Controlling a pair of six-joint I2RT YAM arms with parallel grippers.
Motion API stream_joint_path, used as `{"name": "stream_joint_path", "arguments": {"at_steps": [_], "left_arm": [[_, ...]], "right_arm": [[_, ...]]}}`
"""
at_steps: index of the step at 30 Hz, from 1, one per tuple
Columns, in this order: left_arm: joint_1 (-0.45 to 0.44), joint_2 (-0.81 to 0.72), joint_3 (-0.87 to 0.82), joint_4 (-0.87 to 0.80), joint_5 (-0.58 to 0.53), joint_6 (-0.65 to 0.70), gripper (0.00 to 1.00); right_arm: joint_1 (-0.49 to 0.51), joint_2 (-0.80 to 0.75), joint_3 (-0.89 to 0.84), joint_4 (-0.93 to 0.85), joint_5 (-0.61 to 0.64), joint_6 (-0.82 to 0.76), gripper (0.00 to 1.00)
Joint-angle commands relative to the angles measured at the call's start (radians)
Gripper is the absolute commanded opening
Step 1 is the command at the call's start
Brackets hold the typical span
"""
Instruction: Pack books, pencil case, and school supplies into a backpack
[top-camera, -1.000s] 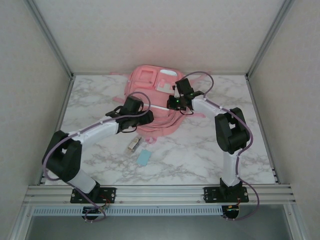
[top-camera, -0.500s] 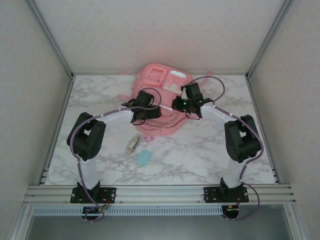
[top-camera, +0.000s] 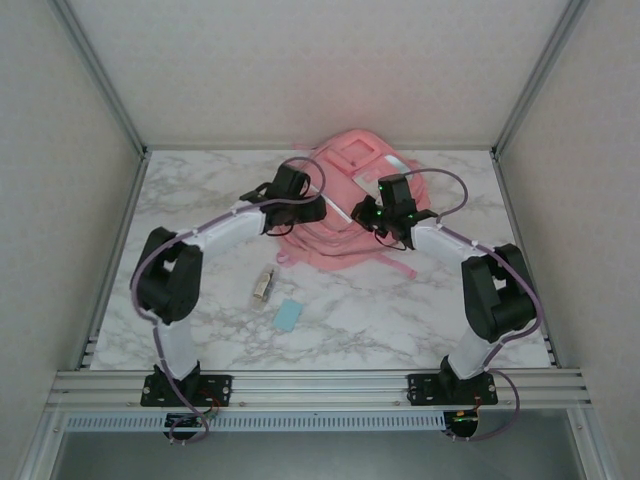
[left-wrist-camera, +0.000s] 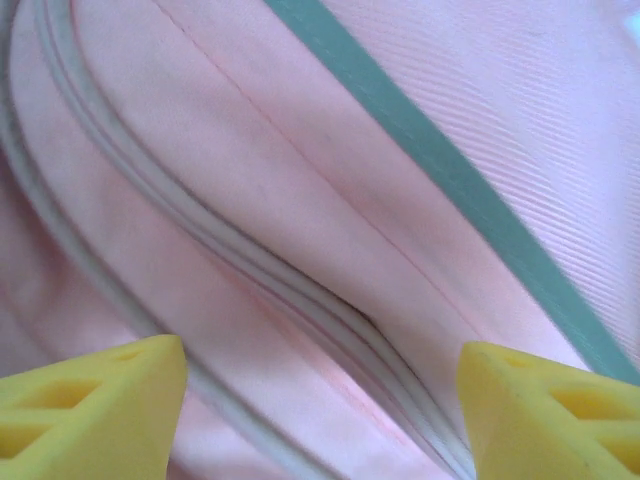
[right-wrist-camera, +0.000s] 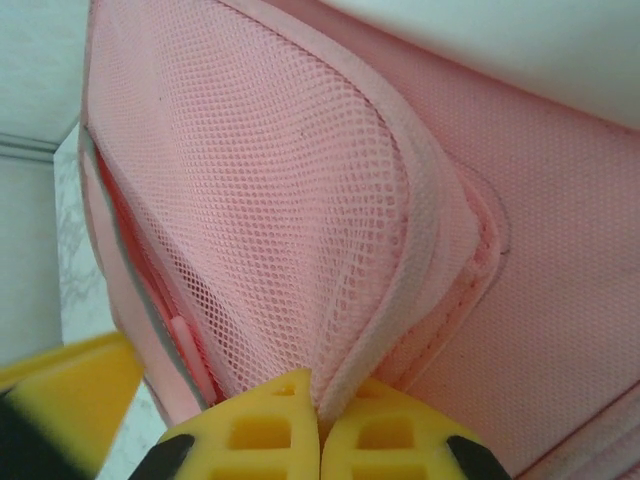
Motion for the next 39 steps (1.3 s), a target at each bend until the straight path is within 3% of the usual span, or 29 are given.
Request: {"name": "stream_joint_path", "arguments": {"at_steps": [1,8,15,22,32,34,39], "left_arm": [[-0.082,-0.142,-0.109,0.064,-0.028,-0.174,0.72],[-0.175,-0.165,-0.178,0.121,-0.114,-0.297,0.72],[-0.216,-0.086,-0.157,0.146,-0.170,-0.364,0.69],[-0.220,0.001,-0.112,0.138,-0.219,-0.361,0.67],[-0.203,0.080,-0.030,0.129,-0.281,-0.352,0.72],[-0.199,0.102,-0.007,0.111,-0.286,-0.342,0.68],[-0.189,0.117,-0.009,0.086,-0.293,-0.318,0.31]], "right_arm": [[0.036,0.031,0.030,0.027,-0.138,0.043,0.00],[0.034,0.105,0.043,0.072,-0.212,0.078,0.00],[0.034,0.134,0.012,0.194,-0.298,0.159,0.00],[0.030,0.135,0.002,0.216,-0.329,0.169,0.00],[0.030,0.124,0.004,0.204,-0.376,0.158,0.00],[0.030,0.121,-0.004,0.210,-0.380,0.159,0.00],[0.031,0.112,0.001,0.203,-0.379,0.146,0.00]]}}
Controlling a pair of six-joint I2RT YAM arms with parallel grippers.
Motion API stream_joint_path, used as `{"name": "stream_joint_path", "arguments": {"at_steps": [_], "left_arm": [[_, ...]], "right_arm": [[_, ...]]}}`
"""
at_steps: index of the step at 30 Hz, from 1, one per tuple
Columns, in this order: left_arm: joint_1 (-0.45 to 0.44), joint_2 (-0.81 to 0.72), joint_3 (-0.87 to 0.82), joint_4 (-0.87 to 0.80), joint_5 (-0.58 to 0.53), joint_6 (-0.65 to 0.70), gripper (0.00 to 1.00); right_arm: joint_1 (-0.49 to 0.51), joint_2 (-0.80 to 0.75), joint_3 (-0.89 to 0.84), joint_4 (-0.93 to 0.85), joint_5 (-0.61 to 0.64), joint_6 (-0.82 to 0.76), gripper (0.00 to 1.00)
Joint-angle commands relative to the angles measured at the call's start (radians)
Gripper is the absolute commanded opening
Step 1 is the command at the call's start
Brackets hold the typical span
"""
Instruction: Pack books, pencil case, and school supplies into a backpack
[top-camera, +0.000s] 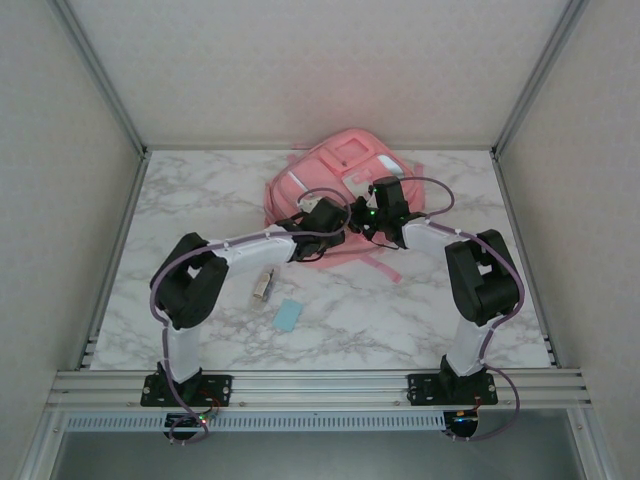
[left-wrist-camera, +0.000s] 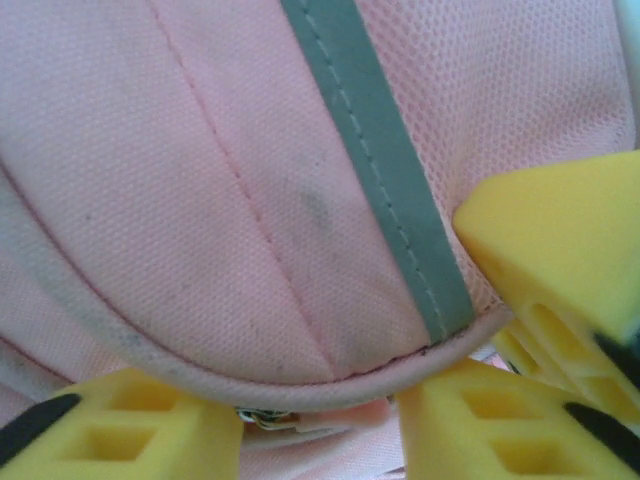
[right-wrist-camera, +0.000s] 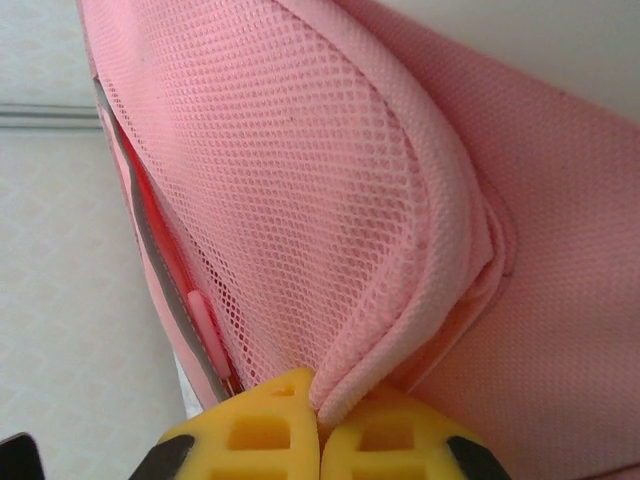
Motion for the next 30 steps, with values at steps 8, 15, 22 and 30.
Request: {"name": "stream_joint_path", "arguments": {"at_steps": [8,15,22,30], "left_arm": [[0.028,-0.069,-0.041,-0.052,-0.079,0.098,0.00],[0.092,-0.210,-0.134,-0.170,-0.009,0.303,0.00],[0.155,-0.227,-0.130,-0.291,0.055,0.525,0.00],[0.122,-0.270,-0.113,-0.237,0.283,0.599,0.00]], "right_arm": [[0.021,-0.026,0.020,-0.046,-0.149,-0.100,0.00],[-0.019,-0.051,0.022,-0.119,-0.135,-0.205,0.00],[-0.058,-0.043,0.105,-0.317,-0.163,-0.404,0.00],[-0.184,0.013,0.266,-0.552,-0.138,-0.654,0.00]]}}
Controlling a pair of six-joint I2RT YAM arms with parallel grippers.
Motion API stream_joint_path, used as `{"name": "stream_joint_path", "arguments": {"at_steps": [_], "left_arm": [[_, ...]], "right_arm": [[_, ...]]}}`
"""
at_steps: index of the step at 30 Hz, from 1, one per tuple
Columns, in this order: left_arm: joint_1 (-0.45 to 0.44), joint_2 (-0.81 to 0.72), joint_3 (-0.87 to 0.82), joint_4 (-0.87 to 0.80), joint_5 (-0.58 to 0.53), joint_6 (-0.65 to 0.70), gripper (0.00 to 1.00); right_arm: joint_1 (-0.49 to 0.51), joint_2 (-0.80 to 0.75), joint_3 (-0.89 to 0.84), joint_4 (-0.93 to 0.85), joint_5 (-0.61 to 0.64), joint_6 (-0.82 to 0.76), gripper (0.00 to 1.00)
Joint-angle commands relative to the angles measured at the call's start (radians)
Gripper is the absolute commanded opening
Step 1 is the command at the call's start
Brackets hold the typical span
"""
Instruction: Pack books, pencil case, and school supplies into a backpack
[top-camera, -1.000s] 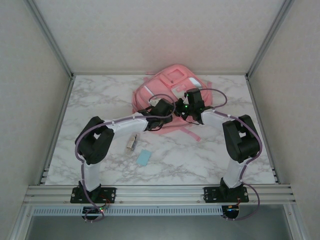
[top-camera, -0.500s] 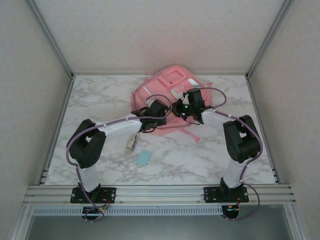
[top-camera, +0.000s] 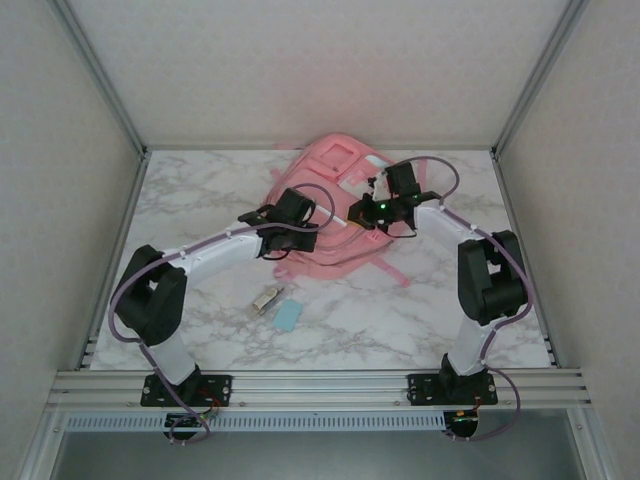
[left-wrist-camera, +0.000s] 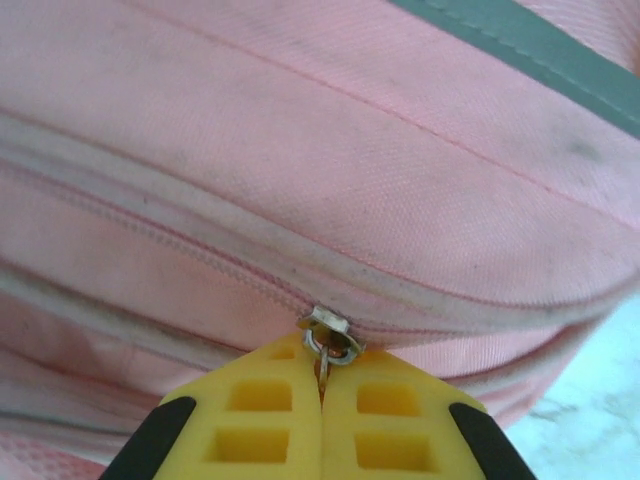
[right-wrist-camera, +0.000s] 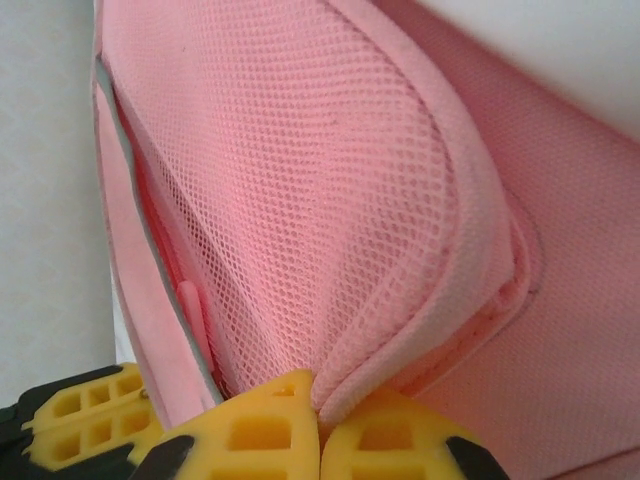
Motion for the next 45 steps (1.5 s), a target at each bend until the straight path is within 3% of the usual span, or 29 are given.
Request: {"name": "stream_joint_path", "arguments": {"at_steps": [1,3,6,9,20,26,32,34,38,42,45], "left_arm": [[-0.010,-0.044,0.022,-0.086,0.070,0.054,0.00],[-0.033,-0.029,0.056,-0.087,0.104,0.046,0.00],[-0.058,0.001,0.101,-0.070,0.141,0.023,0.00],[-0.072,0.056,0.168,-0.068,0.175,0.004,0.00],[-0.155,0.200,0.405,-0.087,0.295,-0.038,0.00],[-0.193,0.213,0.434,-0.093,0.337,-0.044,0.00],[-0.218,0.210,0.410,-0.110,0.341,-0.034,0.00],[-0.217,0.203,0.396,-0.115,0.332,-0.027,0.00],[-0.214,0.178,0.377,-0.186,0.214,0.021,0.00],[-0.184,0.161,0.348,-0.280,0.042,0.077,0.00],[-0.143,0.146,0.308,-0.319,-0.020,0.117,0.00]], "right_arm": [[-0.094,0.033,0.098,-0.114,0.013,-0.176,0.00],[-0.109,0.056,0.144,-0.132,0.009,-0.163,0.00],[-0.110,0.066,0.189,-0.143,-0.003,-0.092,0.33],[-0.110,0.030,0.163,-0.132,0.008,-0.006,0.49],[-0.112,-0.256,-0.223,-0.005,0.080,0.265,0.54],[-0.110,-0.327,-0.312,0.101,0.071,0.365,0.54],[-0.096,-0.269,-0.291,0.182,0.085,0.420,0.51],[-0.089,-0.230,-0.290,0.204,0.087,0.433,0.40],[-0.089,-0.210,-0.327,0.254,0.125,0.444,0.01],[-0.089,-0.246,-0.323,0.210,0.164,0.391,0.00],[-0.089,-0.273,-0.307,0.158,0.177,0.323,0.00]]}}
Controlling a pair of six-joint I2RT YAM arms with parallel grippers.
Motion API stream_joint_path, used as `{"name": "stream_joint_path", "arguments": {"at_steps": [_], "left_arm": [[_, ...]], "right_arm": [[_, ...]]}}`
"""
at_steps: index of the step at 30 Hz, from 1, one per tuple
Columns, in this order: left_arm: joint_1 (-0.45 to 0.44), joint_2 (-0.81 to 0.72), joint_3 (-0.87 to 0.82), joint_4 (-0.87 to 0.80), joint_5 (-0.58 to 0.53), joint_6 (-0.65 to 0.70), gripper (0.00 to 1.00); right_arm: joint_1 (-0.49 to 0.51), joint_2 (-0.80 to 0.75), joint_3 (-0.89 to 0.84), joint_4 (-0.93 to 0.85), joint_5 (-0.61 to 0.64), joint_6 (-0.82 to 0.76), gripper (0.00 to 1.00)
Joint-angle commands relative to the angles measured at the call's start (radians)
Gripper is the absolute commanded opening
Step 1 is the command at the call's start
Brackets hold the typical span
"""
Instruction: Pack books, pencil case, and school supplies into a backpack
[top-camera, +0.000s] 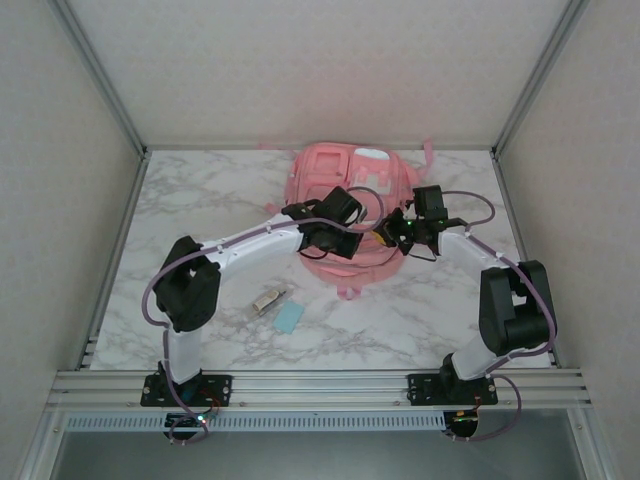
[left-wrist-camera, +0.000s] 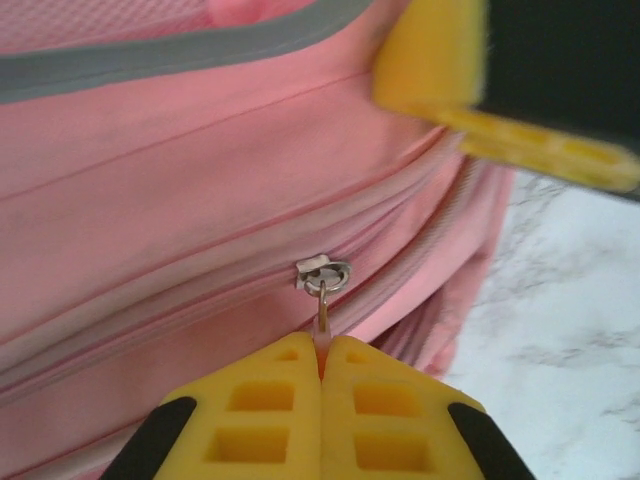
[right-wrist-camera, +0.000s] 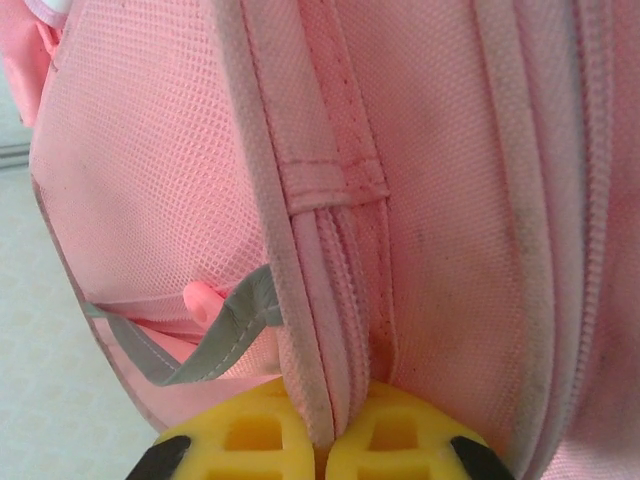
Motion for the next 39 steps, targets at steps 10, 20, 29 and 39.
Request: {"name": "stream_joint_path", "arguments": {"at_steps": [10,20,29,39], "left_arm": [[0.112,-0.133,-0.151,-0.126,-0.153,0.264,0.00],[0.257,-0.139,-0.182,-0.078,-0.254,0.419,0.00],[0.341,-0.087,-0.092,0.036,-0.248,0.535,0.00],[0.371,0.092,0.064,0.097,-0.246,0.636,0.00]], "right_arm": [[-0.008,-0.005,0.135,-0.120,0.000,-0.367,0.00],[-0.011,0.047,0.244,-0.286,-0.062,-0.599,0.00],[-0.012,0.090,0.283,-0.362,-0.119,-0.706,0.00],[-0.012,0.112,0.293,-0.404,-0.128,-0.787,0.00]]}}
